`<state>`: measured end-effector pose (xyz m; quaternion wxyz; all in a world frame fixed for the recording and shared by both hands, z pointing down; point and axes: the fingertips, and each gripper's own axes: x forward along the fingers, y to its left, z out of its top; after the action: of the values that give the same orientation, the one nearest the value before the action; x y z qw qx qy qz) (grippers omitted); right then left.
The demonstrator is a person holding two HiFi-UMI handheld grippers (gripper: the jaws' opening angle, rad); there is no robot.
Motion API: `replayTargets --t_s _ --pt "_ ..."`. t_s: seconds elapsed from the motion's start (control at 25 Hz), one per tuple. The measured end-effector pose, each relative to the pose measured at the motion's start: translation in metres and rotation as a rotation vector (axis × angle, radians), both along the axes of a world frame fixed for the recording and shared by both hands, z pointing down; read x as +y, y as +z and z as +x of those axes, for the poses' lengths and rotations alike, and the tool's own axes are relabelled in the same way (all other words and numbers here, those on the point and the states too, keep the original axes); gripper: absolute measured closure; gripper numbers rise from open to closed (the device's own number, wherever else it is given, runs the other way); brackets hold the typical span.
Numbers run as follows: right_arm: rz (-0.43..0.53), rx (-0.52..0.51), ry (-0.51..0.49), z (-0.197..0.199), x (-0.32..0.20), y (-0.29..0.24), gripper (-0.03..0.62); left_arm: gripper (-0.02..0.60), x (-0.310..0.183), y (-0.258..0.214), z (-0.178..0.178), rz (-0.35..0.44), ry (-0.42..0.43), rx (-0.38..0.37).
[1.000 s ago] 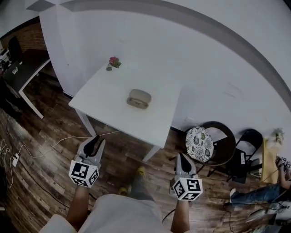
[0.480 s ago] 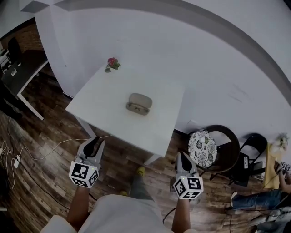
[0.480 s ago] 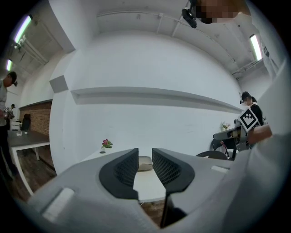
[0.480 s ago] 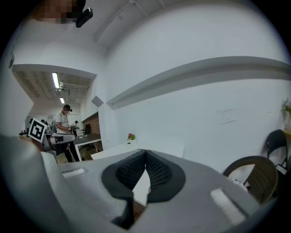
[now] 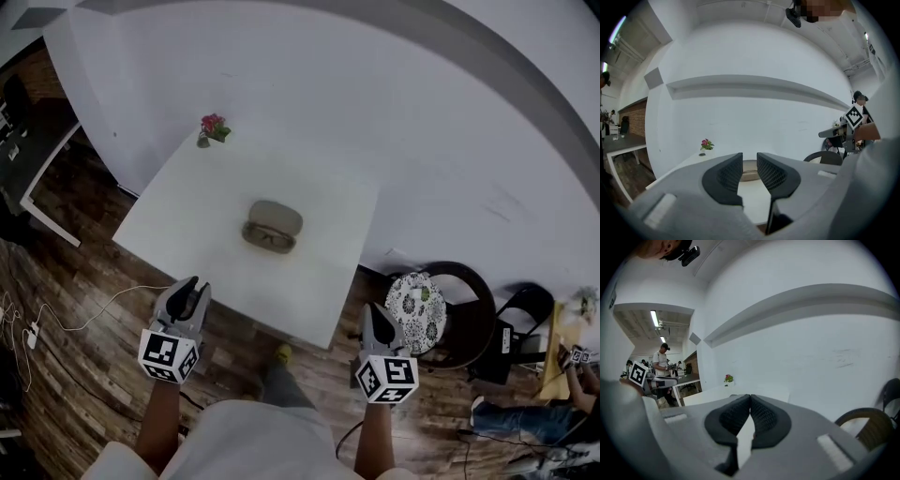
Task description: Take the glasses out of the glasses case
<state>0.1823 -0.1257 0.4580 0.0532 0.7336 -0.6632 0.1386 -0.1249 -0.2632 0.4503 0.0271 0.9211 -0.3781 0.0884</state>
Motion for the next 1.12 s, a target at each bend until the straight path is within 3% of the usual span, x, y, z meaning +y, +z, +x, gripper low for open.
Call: replayTargets --t_s 0.32,0.6,1.12 --pt "-0.009 -0.034 -0.003 0.052 -0.056 0.010 0.591 0.477 -0.047 0.003 0.053 -0.006 0.013 -0.049" --pt "0.002 -0.061 -0.031 0.079 -0.103 0.011 0.591 0.474 -0.079 -0.007 0.087 0.075 0.032 -0.161" --pt "-0.005 -0.056 -0.012 0.089 -0.137 0.014 0.591 0.471 -0.113 0.003 0.108 0.056 0.083 -0.178"
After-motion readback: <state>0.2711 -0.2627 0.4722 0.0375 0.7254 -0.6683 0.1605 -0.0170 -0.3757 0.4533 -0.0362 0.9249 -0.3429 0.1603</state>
